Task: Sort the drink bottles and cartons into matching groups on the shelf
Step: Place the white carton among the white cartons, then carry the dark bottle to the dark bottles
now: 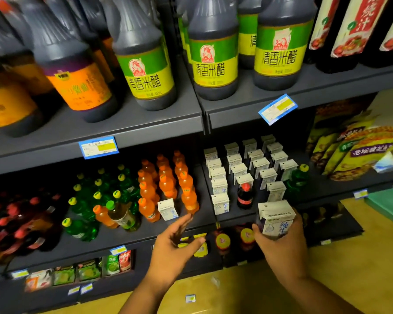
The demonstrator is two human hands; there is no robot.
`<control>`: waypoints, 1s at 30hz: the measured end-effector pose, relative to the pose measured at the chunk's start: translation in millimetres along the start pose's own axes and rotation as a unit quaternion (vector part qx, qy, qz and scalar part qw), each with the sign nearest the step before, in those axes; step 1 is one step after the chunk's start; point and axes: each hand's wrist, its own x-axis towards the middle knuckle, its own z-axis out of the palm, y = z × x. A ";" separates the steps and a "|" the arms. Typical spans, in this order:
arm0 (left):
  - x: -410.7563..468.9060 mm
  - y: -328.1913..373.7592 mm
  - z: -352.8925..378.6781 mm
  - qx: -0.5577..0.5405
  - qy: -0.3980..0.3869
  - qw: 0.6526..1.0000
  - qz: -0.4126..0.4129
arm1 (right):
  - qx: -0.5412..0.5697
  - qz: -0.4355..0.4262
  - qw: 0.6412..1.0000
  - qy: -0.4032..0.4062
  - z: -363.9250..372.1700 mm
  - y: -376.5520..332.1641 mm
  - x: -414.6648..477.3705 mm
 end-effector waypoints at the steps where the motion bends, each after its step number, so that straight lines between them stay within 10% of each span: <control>1: -0.8 -3.0 -1.5 -0.003 0.000 1.000 -0.004 | -0.003 0.002 1.000 0.001 0.7 0.0 0.0; 30: 80.7 -27.8 177.4 0.042 0.064 0.994 -0.075 | -0.006 0.004 0.996 -0.090 -43.0 49.4 105.4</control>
